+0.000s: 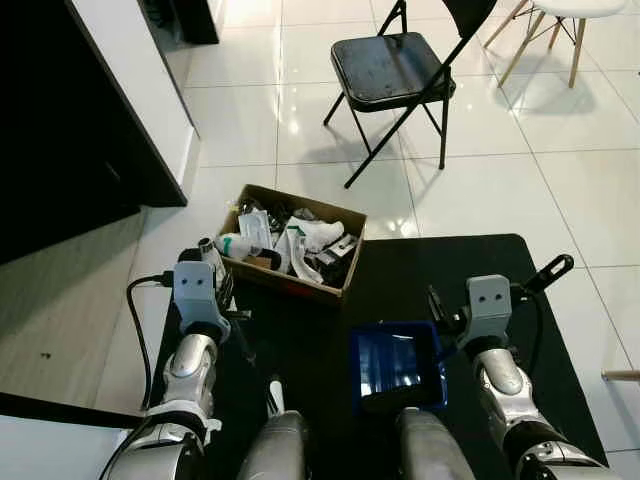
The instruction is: Sweep floor
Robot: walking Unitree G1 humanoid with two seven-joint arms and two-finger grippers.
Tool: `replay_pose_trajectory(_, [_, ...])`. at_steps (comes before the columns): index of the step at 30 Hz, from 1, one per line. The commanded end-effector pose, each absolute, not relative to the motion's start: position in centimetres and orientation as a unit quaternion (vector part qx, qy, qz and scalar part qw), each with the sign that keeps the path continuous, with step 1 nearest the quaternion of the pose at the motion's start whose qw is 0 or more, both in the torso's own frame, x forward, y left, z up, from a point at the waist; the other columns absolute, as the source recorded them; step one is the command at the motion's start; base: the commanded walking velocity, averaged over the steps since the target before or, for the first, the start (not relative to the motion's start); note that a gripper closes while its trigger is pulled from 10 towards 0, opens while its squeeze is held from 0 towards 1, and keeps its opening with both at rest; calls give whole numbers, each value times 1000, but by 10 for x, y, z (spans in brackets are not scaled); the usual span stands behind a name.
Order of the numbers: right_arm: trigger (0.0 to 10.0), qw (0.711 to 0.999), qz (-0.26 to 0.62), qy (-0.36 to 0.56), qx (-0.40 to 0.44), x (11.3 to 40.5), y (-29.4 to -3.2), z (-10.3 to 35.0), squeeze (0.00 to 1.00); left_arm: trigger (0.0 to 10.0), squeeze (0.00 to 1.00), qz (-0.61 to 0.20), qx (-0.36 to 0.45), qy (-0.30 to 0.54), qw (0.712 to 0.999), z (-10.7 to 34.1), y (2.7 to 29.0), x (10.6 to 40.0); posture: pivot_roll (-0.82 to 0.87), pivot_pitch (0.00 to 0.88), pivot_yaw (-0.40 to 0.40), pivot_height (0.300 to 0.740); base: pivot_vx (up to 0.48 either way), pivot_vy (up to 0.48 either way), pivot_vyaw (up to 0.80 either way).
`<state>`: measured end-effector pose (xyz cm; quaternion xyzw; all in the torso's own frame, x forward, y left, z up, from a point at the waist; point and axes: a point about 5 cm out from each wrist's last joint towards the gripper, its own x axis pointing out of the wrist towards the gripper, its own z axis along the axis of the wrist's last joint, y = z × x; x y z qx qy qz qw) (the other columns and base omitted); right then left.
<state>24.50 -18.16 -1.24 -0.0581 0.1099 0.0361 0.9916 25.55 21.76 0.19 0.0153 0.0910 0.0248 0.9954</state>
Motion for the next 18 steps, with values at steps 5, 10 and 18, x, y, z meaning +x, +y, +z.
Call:
replay_pose_trajectory(5, [10000, 987, 66, 141, 30, 238, -170, -23, 0, 10000, 0, -5, -12, 31, 999, 10, 212, 251, 1, 45, 0, 740, 0, 0, 0])
replay_pose_trajectory(10, [10000, 993, 62, 94, -28, 247, -174, -9, 0, 10000, 0, -14, -18, 5, 1000, 17, 207, 256, 3, 51, -6, 740, 0, 0, 0])
replay_pose_trajectory(18, [10000, 988, 123, 79, -40, 248, -162, -5, 0, 10000, 0, -42, -20, -73, 996, 41, 196, 271, -16, 58, 30, 740, 0, 0, 0])
